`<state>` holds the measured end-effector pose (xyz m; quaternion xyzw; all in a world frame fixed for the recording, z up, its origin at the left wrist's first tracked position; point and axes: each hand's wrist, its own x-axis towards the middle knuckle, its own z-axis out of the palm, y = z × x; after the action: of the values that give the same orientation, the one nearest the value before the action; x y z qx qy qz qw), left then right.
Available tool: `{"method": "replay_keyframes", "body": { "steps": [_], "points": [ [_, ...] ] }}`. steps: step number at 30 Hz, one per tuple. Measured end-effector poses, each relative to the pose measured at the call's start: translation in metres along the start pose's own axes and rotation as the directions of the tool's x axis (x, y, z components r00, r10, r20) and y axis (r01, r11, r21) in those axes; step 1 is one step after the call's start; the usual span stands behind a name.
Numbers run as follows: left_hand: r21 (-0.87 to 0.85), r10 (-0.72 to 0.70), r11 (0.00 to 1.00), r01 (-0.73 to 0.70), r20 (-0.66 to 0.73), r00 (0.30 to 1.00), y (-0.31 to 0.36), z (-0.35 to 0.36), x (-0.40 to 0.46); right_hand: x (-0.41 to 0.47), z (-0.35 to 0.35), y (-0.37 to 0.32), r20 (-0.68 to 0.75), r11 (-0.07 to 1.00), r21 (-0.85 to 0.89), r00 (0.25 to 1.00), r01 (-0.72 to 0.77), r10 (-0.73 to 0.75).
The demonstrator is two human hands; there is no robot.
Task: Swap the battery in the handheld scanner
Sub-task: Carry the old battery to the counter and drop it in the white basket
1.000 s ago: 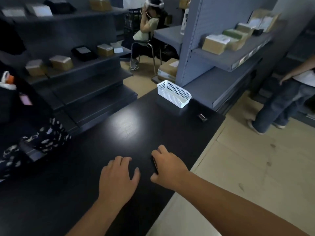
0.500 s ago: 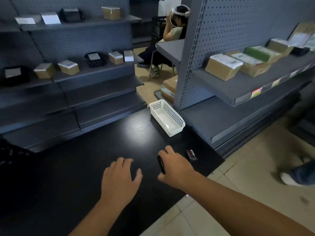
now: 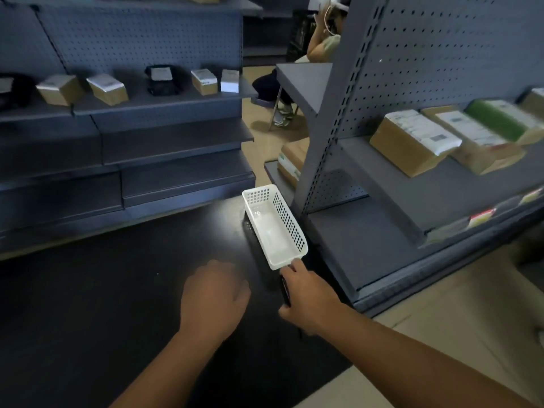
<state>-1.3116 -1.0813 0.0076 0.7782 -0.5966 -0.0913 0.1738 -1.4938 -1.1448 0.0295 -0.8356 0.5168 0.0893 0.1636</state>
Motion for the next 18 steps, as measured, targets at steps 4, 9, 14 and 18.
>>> {"method": "replay_keyframes", "body": {
  "steps": [4,9,14,18],
  "points": [
    [0.021,-0.031,0.999,0.03,0.038,0.999,0.008,0.015,0.029,0.039,-0.006,0.028,0.015,1.0,0.008,1.0,-0.006,0.005],
    [0.05,-0.089,0.995,0.086,0.042,0.995,0.007,0.026,0.05,0.095,-0.01,0.051,-0.008,1.0,0.016,1.0,0.018,-0.018],
    [0.075,-0.153,0.986,0.148,0.059,0.986,0.009,0.047,0.069,0.158,0.001,0.064,0.034,0.998,0.003,0.998,0.058,-0.058],
    [0.058,-0.182,0.982,0.178,0.068,0.981,0.006,0.071,0.079,0.199,0.028,0.067,0.089,0.997,-0.022,0.993,0.08,-0.078]
  ]
}}
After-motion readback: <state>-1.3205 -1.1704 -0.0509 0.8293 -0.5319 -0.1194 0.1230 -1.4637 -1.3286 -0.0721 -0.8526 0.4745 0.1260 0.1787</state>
